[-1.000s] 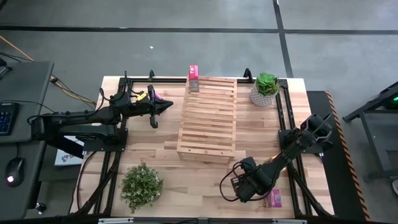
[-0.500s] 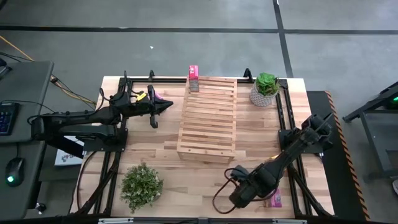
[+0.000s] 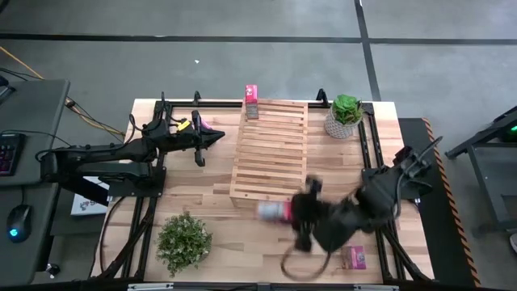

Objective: Stack cereal on shelf
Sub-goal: Put the red cereal box on the shelf aligned with the red cereal box

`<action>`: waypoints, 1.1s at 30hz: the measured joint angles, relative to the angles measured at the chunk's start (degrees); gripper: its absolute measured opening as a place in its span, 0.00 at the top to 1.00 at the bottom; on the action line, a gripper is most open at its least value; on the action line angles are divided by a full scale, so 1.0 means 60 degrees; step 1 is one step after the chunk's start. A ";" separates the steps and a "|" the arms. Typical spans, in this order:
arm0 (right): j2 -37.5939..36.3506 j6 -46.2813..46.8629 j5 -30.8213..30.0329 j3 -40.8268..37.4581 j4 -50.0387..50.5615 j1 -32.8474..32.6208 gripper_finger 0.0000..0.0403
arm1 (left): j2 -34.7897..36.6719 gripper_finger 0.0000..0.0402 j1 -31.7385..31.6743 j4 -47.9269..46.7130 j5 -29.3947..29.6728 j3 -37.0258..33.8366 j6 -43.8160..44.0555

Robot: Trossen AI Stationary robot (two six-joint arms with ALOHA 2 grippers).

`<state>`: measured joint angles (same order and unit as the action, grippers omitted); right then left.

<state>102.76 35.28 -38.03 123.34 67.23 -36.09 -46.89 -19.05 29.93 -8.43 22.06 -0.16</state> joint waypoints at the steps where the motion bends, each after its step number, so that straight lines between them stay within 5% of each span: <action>1: 0.0000 -0.0174 -0.0806 0.0320 0.0314 0.0227 0.64 | 0.0000 0.99 0.0000 0.0000 0.0000 0.0000 0.0000; 4: -0.0003 -0.0156 -0.2343 0.1157 0.1197 0.1228 0.64 | -0.0001 0.99 0.0004 0.0000 0.0000 0.0000 0.0000; 6: -0.0007 0.0366 -0.2355 0.1612 0.1731 0.2154 0.64 | -0.0001 0.99 0.0000 -0.0002 0.0000 0.0000 0.0001; 13: -0.0008 0.1069 0.0336 0.1634 0.2141 0.5722 0.64 | -0.0004 0.99 0.0000 -0.0004 0.0000 0.0000 0.0021; 18: 0.0000 0.1083 0.1203 0.0708 0.1882 0.7488 0.64 | -0.0004 0.99 0.0001 -0.0003 0.0000 0.0000 0.0094; 33: 0.0007 0.1187 0.2921 -0.1981 -0.0953 0.8978 0.64 | -0.0004 0.99 0.0002 0.0072 0.0002 0.0000 0.0017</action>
<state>102.80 42.40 -20.50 111.45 61.51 17.78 -46.92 -19.04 30.37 -8.41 22.06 -0.06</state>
